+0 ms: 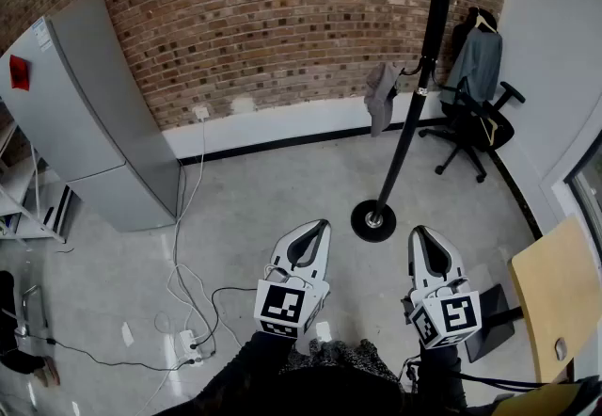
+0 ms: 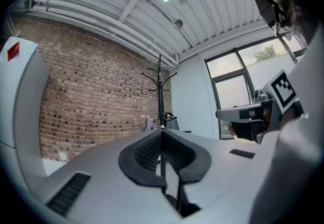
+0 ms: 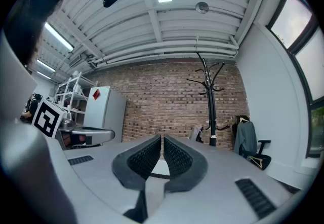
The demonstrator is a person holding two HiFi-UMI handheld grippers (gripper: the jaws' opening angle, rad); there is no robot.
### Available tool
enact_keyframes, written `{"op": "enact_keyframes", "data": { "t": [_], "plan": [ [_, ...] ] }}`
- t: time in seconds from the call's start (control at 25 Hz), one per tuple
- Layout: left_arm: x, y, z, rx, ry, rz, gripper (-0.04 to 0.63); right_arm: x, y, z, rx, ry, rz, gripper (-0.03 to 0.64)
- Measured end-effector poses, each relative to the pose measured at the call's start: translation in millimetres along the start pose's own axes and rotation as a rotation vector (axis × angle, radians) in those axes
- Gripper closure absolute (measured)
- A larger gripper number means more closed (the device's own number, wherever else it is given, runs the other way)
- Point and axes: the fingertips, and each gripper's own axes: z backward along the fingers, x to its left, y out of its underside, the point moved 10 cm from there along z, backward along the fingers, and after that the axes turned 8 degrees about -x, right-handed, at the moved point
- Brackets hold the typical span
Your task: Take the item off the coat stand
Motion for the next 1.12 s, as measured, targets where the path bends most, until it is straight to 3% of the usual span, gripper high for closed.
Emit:
{"op": "enact_keyframes", "data": {
  "t": [0.56,1.12],
  "plan": [
    [10.0,13.4,-31.7,0.017,-0.057,-0.015,0.589,-26.4,20.4,-42.9,0.001,-0.059,-0.033,0.605],
    [8.2,25.1,-118.3,0.029,-0.103,-0.063,0.589,-106.1,39.5,-105.6,-0.029,-0.105,-0.074,0.606]
  ]
}}
